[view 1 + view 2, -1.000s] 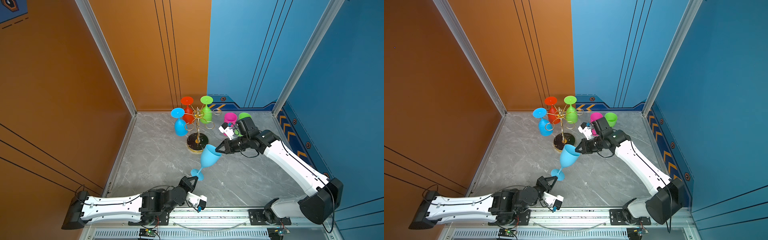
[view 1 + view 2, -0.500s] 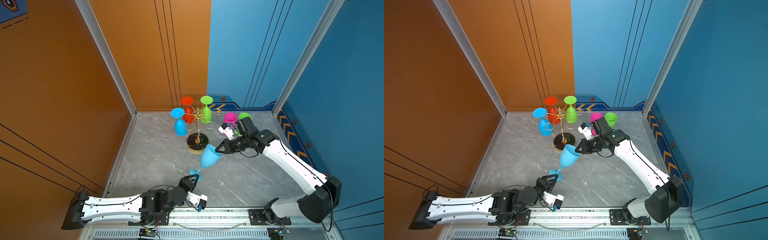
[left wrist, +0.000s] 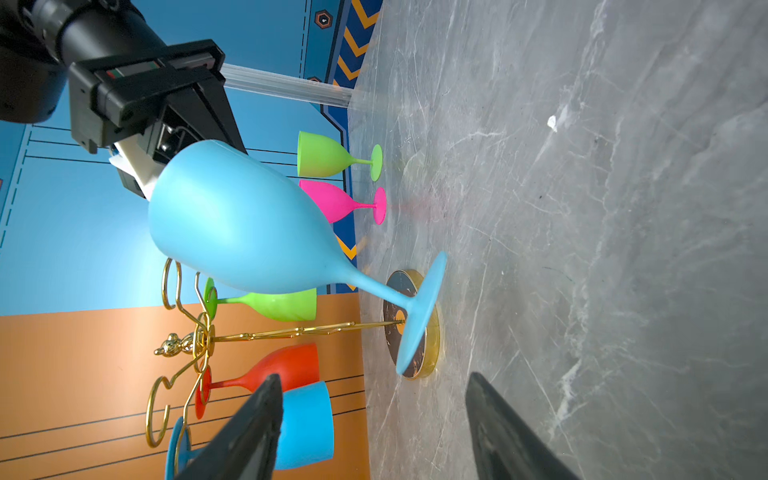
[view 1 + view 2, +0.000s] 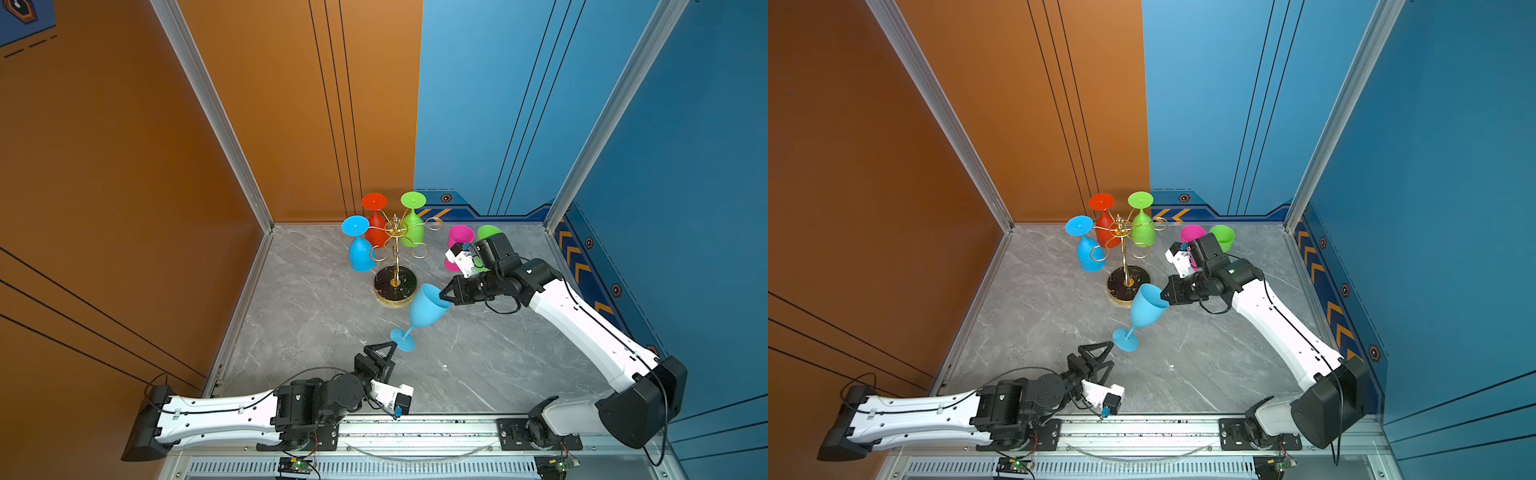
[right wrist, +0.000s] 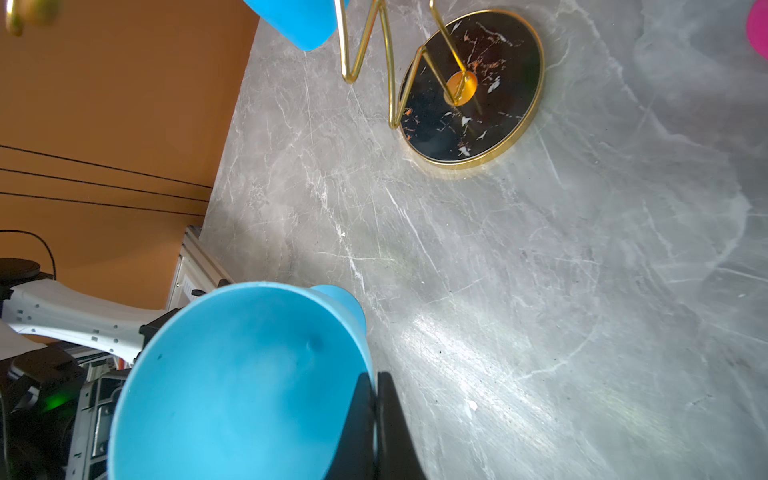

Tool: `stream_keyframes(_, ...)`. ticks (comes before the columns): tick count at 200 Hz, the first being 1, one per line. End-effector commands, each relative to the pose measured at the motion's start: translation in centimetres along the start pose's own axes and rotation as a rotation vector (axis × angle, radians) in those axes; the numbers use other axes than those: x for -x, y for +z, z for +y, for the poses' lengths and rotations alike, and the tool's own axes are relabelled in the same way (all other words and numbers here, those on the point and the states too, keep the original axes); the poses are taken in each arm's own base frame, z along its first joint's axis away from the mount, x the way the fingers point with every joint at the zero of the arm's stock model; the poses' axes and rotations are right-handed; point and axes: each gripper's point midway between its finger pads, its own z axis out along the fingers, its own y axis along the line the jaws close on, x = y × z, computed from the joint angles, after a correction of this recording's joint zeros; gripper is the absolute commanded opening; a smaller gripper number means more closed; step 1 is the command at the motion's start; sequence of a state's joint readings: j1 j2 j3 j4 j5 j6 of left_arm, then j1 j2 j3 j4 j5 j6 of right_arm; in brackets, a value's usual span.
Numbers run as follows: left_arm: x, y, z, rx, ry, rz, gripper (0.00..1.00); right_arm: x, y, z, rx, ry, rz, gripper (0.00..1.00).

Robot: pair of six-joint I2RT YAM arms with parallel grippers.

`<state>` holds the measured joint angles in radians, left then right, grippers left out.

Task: Take the wine glass off the wine glass rack
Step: 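Lower the blue glass upright beside the magenta glass while the left gripper withdraws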

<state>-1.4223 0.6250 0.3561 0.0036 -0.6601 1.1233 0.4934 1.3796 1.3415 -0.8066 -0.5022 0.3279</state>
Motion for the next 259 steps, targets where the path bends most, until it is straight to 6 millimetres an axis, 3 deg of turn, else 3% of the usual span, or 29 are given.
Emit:
stream_keyframes(1,0.5,-0.3,0.7,0.001,-0.109,-0.022,0.73,0.8,-2.2,-0.9,-0.088,-0.041,-0.064,0.00)
stream_keyframes(34,0.5,-0.4,3.7,0.047,-0.324,0.011,0.80,1.5,-3.6,-4.6,-0.317,-0.074,-0.105,0.00)
stream_keyframes(58,-1.0,-0.4,6.5,0.090,-0.489,0.133,0.90,2.2,-4.6,-7.6,-0.492,-0.091,-0.139,0.00)
stream_keyframes(92,-2.2,0.0,8.7,0.114,-0.680,0.209,0.90,3.6,-5.1,-10.4,-0.634,-0.089,-0.172,0.00)
stream_keyframes(131,-3.9,-0.4,11.0,0.191,-0.923,0.216,0.91,5.4,-4.6,-12.2,-0.674,-0.060,-0.211,0.00)
stream_keyframes(162,-6.9,-1.0,11.7,0.278,-1.081,0.275,0.91,6.8,-4.3,-13.5,-0.693,-0.039,-0.231,0.00)
stream_keyframes(216,-11.8,-2.3,11.1,0.345,-1.293,0.387,0.93,9.1,-3.2,-15.5,-0.705,-0.009,-0.265,0.00)
stream_keyframes(259,-13.9,-2.6,10.7,0.357,-1.403,0.422,0.93,10.3,-1.6,-16.7,-0.726,-0.010,-0.263,0.00)
